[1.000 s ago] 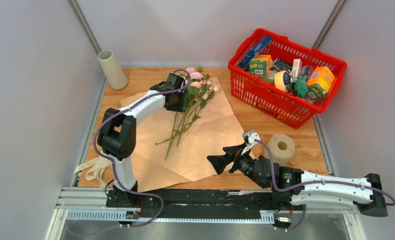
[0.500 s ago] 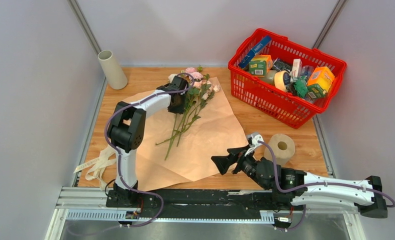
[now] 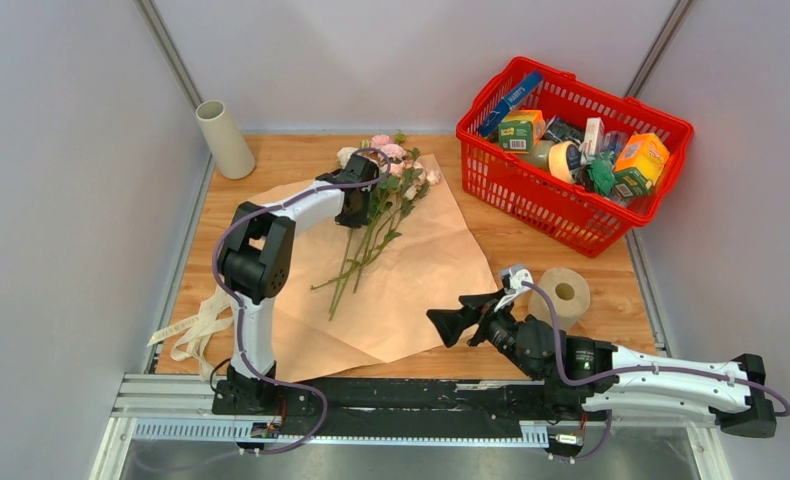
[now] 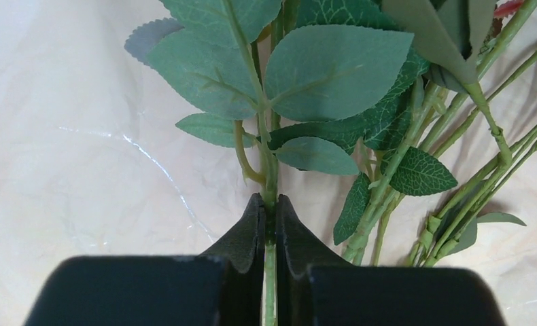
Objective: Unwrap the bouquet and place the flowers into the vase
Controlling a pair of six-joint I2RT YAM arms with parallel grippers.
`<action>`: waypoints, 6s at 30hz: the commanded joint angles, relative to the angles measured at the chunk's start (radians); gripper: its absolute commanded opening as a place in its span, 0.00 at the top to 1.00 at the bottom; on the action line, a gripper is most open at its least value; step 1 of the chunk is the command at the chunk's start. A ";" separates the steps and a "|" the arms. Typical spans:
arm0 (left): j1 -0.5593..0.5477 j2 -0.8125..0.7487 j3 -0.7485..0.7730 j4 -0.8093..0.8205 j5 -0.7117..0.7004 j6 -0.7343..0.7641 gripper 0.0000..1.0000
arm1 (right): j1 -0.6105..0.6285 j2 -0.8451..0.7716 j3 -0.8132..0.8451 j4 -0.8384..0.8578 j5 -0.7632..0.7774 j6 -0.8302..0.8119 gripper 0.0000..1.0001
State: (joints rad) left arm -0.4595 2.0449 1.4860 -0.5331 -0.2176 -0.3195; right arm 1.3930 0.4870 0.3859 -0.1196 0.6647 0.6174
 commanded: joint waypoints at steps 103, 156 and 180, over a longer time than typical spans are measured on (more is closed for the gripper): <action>0.584 -0.100 -0.047 1.710 -0.046 0.439 0.56 | -0.023 0.240 0.163 0.103 0.027 -0.360 0.00; 0.186 -0.977 -0.750 0.035 0.506 0.125 0.50 | -0.023 0.157 0.134 -0.018 -0.177 0.119 0.00; 0.133 -0.534 -0.558 -0.119 0.517 0.267 0.49 | -0.023 0.140 0.151 -0.005 -0.194 0.130 0.00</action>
State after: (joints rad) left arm -0.3210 1.4944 0.9081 -0.6472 0.2756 -0.0742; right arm 1.3727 0.6342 0.5049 -0.1596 0.4763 0.7361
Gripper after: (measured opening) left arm 0.512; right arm 0.998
